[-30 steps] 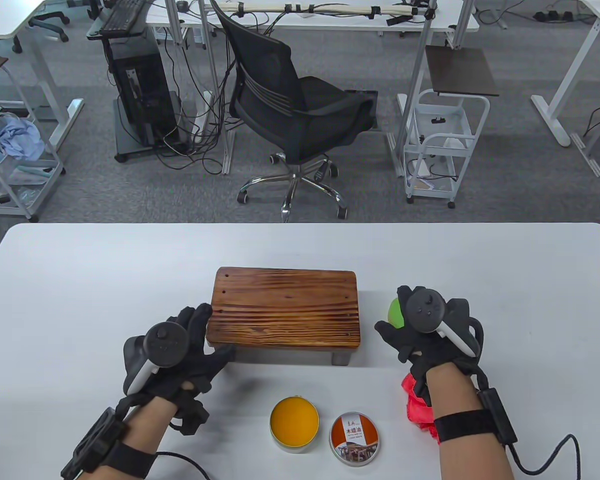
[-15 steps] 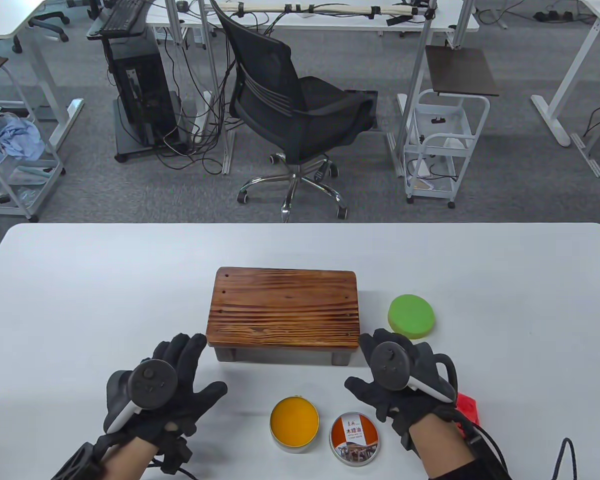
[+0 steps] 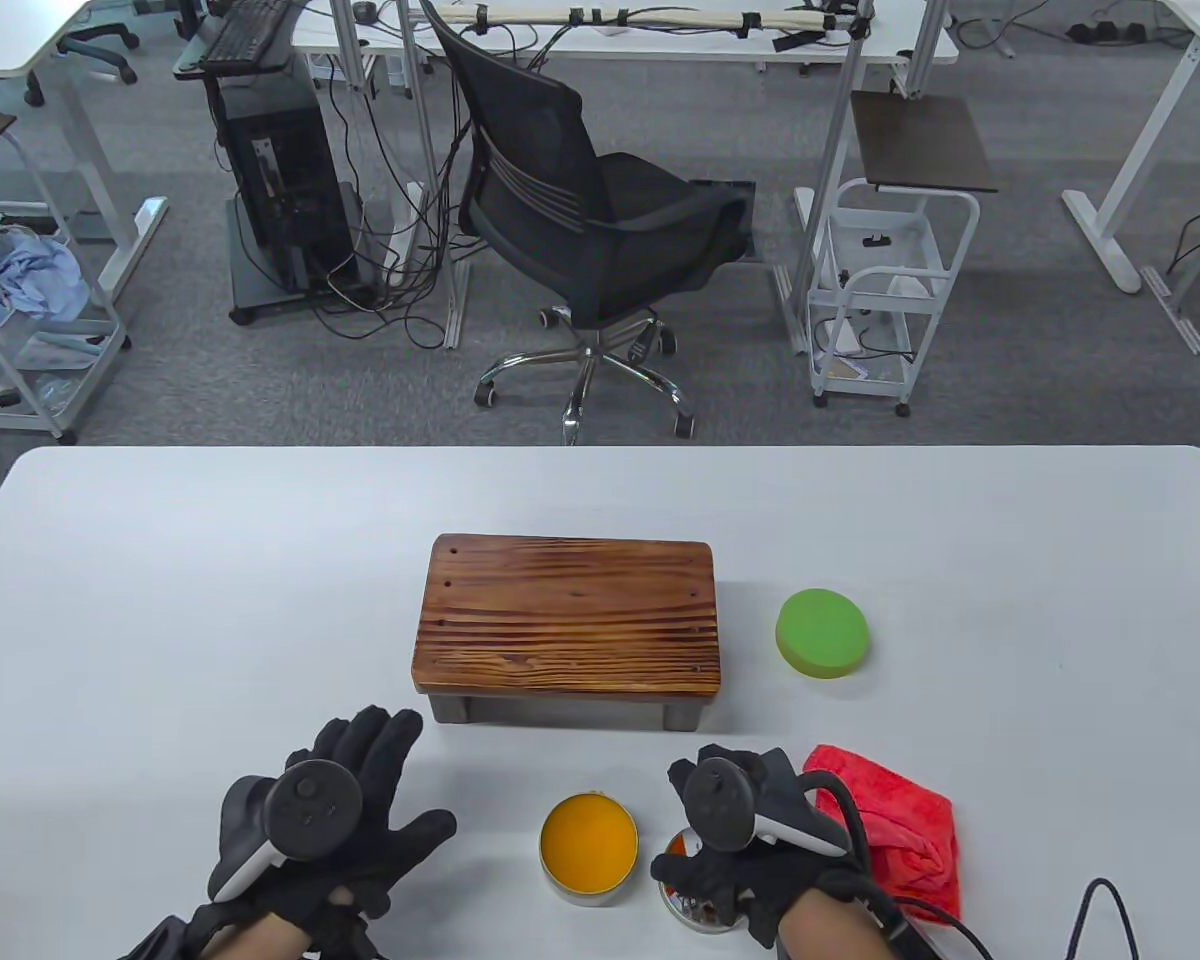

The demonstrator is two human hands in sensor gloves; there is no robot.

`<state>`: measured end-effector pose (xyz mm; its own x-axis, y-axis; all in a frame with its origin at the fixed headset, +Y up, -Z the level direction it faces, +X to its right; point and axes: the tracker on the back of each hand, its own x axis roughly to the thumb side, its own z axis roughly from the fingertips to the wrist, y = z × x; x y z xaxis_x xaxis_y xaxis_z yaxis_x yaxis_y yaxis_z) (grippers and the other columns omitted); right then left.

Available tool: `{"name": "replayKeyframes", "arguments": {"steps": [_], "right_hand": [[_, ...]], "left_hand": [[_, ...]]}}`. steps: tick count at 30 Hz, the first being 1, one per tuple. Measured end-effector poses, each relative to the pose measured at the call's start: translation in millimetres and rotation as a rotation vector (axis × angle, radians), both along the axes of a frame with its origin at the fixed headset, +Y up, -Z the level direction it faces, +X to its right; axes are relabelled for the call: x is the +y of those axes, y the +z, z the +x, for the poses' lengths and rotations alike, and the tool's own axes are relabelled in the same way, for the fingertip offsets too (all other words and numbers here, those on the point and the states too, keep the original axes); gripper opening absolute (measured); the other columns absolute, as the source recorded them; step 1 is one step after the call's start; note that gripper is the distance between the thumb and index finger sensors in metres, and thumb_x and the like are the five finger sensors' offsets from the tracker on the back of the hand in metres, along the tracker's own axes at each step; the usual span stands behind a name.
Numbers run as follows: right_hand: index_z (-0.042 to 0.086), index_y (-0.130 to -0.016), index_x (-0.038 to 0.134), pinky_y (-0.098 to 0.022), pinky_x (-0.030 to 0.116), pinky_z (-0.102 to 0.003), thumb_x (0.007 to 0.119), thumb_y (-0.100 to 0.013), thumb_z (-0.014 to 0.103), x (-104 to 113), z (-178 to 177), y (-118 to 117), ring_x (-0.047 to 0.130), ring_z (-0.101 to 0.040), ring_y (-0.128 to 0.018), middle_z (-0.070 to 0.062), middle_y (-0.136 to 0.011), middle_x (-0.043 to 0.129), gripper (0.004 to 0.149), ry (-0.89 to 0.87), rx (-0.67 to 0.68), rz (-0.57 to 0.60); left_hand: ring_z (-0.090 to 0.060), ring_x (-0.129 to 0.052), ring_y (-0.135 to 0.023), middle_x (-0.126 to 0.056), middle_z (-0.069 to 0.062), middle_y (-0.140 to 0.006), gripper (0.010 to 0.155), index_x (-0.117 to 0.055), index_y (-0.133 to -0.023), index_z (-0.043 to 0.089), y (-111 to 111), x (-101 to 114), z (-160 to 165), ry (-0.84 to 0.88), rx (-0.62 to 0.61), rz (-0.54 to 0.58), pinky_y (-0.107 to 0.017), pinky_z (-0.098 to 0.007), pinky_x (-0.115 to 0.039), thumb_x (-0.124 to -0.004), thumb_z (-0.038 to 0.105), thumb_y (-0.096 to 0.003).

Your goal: Dip and apply wood wax on stool

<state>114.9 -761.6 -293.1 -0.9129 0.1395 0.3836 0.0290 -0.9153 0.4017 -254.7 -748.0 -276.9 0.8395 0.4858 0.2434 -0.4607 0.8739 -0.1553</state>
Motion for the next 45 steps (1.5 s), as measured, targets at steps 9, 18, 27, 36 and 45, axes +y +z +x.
{"name": "replayKeyframes", "arguments": {"steps": [9,18,27,36,45], "right_hand": [[0.018,-0.113,0.039,-0.068,0.059,-0.072,0.077,-0.049,0.071,-26.2,-6.5,2.1,0.047,-0.047,-0.104,-0.016,-0.115,0.033,0.091,0.055,0.015,-0.086],[0.021,-0.111,0.037,-0.067,0.061,-0.070,0.076,-0.050,0.071,-39.6,-10.8,2.7,0.042,-0.047,-0.103,-0.016,-0.114,0.028,0.089,0.097,0.025,-0.146],[0.023,-0.110,0.033,-0.066,0.065,-0.068,0.084,-0.045,0.072,-41.7,-14.7,5.5,0.041,-0.047,-0.103,-0.015,-0.113,0.025,0.097,0.154,0.039,-0.142],[0.022,-0.109,0.033,-0.066,0.070,-0.061,0.088,-0.044,0.064,-41.5,-17.4,6.8,0.045,-0.046,-0.101,-0.015,-0.113,0.027,0.095,0.181,0.049,-0.127],[0.022,-0.107,0.038,-0.063,0.072,-0.061,0.085,-0.045,0.064,-42.9,-17.6,6.9,0.050,-0.045,-0.096,-0.013,-0.109,0.036,0.088,0.152,0.059,-0.059]], "left_hand": [[-0.062,-0.017,-0.102,-0.020,-0.027,-0.122,0.107,-0.020,-0.117,0.025,0.1,-0.5,2.5,-0.007,-0.011,-0.005,-0.063,-0.085,-0.021,-0.079,0.073,-0.0424],[-0.062,-0.017,-0.102,-0.021,-0.027,-0.122,0.107,-0.021,-0.117,0.024,-0.1,-1.0,3.4,-0.006,-0.011,-0.016,-0.063,-0.085,-0.021,-0.079,0.073,-0.0423],[-0.062,-0.017,-0.102,-0.021,-0.027,-0.122,0.106,-0.021,-0.117,0.024,-0.7,-1.6,3.7,-0.009,-0.010,-0.019,-0.063,-0.085,-0.021,-0.079,0.073,-0.0425],[-0.062,-0.018,-0.102,-0.021,-0.027,-0.122,0.106,-0.021,-0.118,0.024,-1.7,-3.0,5.8,-0.022,-0.017,-0.029,-0.063,-0.085,-0.022,-0.078,0.073,-0.0428],[-0.061,-0.021,-0.103,-0.023,-0.027,-0.122,0.106,-0.021,-0.118,0.024,-6.0,-5.4,17.3,-0.040,-0.045,-0.054,-0.064,-0.084,-0.026,-0.077,0.074,-0.0432]]}}
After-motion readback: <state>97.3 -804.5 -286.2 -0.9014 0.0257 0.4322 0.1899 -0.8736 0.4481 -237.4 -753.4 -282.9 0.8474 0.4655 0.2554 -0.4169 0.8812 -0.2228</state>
